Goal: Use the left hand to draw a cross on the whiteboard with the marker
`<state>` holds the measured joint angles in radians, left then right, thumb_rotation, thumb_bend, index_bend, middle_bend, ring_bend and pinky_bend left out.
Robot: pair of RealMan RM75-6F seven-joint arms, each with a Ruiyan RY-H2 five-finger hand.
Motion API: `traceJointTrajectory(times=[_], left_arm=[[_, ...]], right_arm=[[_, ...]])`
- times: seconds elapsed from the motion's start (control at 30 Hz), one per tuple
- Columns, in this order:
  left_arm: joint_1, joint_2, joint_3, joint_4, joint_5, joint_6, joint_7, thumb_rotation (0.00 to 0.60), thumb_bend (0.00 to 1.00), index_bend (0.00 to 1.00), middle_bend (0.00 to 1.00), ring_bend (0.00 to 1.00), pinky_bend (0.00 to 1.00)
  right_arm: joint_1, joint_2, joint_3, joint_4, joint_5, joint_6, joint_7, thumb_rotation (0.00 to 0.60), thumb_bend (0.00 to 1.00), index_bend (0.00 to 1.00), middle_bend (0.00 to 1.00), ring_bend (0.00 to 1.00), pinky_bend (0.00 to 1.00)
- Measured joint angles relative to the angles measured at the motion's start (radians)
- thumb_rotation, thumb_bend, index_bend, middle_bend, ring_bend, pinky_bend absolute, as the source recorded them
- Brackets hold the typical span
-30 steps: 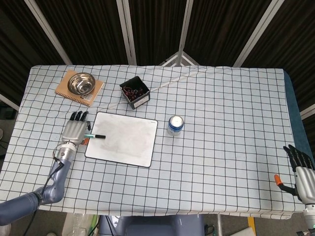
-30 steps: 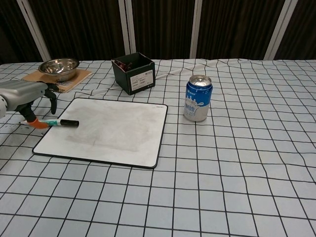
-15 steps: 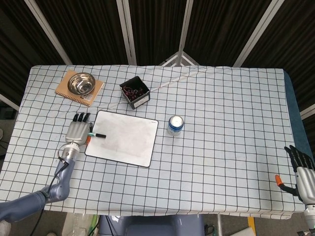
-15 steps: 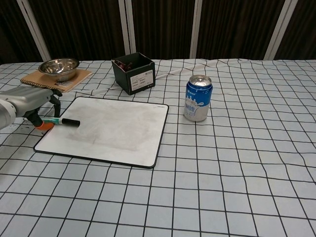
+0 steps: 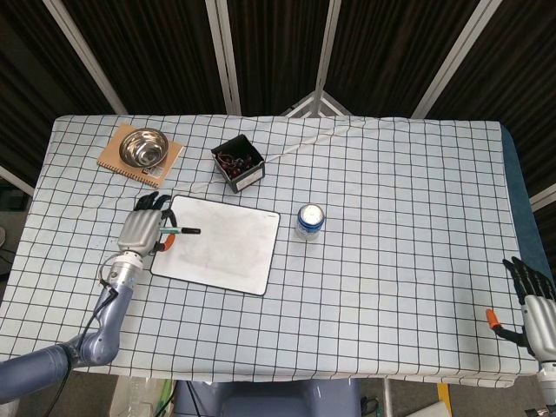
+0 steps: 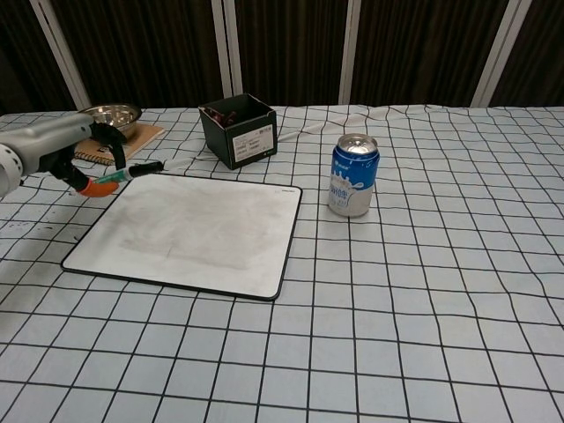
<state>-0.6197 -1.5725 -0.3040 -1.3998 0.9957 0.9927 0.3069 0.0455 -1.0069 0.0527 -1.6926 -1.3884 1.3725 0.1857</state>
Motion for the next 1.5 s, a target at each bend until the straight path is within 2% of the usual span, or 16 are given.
traceJointTrajectory(times=[0.17, 0.33, 0.43, 0.63, 0.93, 1.5], left_arm=[[0.006, 0.004, -0.039, -0.06, 0.029, -0.001, -0.181, 0.6, 0.55, 0.67, 0.16, 0.0, 0.02], [-0.001, -0.034, -0.074, -0.074, 0.043, -0.04, -0.39, 0.6, 0.55, 0.68, 0.17, 0.0, 0.02], [-0.014, -0.08, -0.08, -0.047, 0.077, -0.071, -0.504, 0.6, 0.55, 0.68, 0.18, 0.0, 0.02], [-0.049, -0.186, -0.07, 0.061, 0.152, -0.11, -0.649, 0.6, 0.55, 0.69, 0.19, 0.0, 0.02], [-0.087, -0.258, -0.054, 0.156, 0.2, -0.123, -0.737, 0.6, 0.55, 0.7, 0.19, 0.0, 0.02], [-0.114, -0.279, -0.044, 0.218, 0.198, -0.146, -0.763, 0.6, 0.55, 0.71, 0.2, 0.0, 0.02]], right_arm=[[-0.001, 0.0, 0.001, 0.001, 0.004, -0.001, 0.002, 0.6, 0.35, 0.0, 0.0, 0.0, 0.0], [-0.002, 0.002, 0.001, 0.001, 0.008, -0.005, 0.006, 0.6, 0.35, 0.0, 0.0, 0.0, 0.0], [-0.002, 0.004, 0.001, 0.002, 0.01, -0.007, 0.009, 0.6, 0.35, 0.0, 0.0, 0.0, 0.0], [-0.004, 0.006, 0.003, 0.004, 0.018, -0.01, 0.016, 0.6, 0.35, 0.0, 0.0, 0.0, 0.0], [-0.007, 0.01, 0.003, 0.004, 0.021, -0.011, 0.023, 0.6, 0.35, 0.0, 0.0, 0.0, 0.0], [-0.005, 0.009, 0.003, 0.003, 0.022, -0.02, 0.02, 0.6, 0.35, 0.0, 0.0, 0.0, 0.0]])
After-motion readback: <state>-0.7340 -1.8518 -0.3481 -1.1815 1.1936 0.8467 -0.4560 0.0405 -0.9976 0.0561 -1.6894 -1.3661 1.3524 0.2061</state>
